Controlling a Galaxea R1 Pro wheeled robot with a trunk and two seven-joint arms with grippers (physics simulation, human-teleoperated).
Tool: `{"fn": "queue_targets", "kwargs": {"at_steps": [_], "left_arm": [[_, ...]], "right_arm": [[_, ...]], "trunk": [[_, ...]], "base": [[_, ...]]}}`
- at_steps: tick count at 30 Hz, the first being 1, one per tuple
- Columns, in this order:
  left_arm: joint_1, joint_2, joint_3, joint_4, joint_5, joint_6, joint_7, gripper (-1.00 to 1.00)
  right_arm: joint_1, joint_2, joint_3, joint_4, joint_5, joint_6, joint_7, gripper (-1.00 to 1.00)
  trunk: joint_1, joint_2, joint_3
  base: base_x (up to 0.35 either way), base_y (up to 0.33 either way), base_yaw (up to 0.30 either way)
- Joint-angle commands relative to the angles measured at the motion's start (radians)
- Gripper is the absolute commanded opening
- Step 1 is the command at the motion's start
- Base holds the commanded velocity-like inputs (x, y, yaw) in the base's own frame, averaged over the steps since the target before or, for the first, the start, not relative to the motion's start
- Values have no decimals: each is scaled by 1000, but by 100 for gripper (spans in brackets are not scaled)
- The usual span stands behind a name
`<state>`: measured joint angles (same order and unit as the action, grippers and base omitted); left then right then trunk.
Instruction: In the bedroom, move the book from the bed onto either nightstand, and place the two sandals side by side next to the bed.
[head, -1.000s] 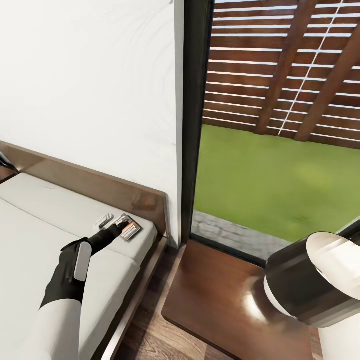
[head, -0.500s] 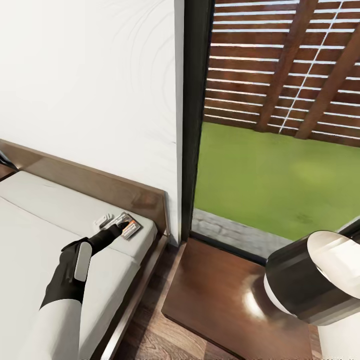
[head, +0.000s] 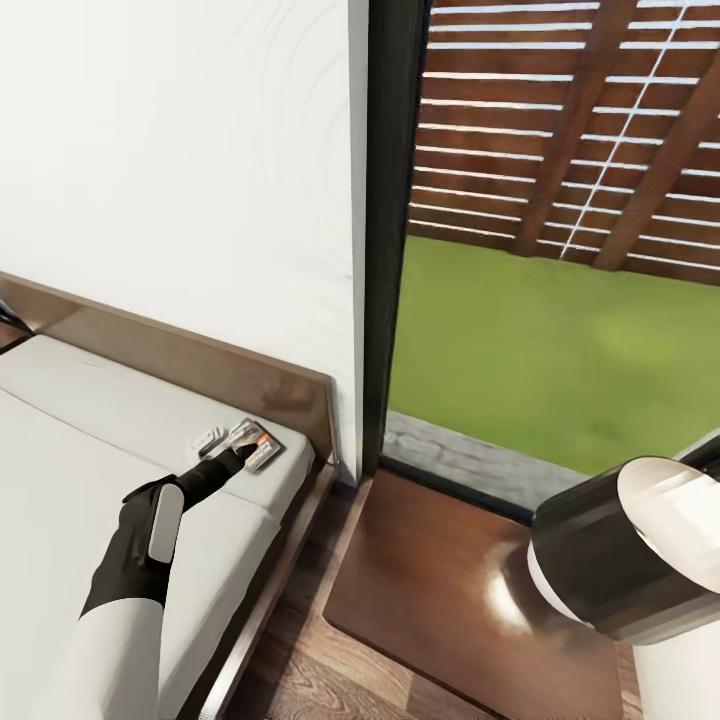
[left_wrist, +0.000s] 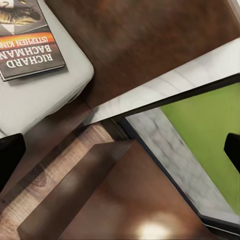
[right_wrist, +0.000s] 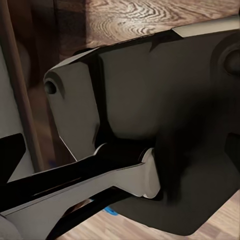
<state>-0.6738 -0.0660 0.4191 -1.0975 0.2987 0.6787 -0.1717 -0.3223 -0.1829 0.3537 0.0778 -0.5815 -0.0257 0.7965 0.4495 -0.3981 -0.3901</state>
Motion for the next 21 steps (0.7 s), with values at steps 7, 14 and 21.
{"fn": "queue_targets", "kwargs": {"at_steps": [7, 14, 21], "left_arm": [[-1, -1, 4, -1, 0, 7, -5, 100], [-1, -1, 4, -1, 0, 7, -5, 100], [-1, -1, 4, -1, 0, 7, -5, 100]], "right_arm": [[-2, 0, 8, 3, -9, -3, 6, 100], [-2, 0, 8, 3, -9, -3, 6, 100], [-1, 0, 8, 3, -9, -3, 6, 100]], "trunk": [[0, -2, -13], [0, -2, -24], [0, -2, -35]], "base": [[0, 0, 0], [0, 0, 0], [0, 0, 0]]}}
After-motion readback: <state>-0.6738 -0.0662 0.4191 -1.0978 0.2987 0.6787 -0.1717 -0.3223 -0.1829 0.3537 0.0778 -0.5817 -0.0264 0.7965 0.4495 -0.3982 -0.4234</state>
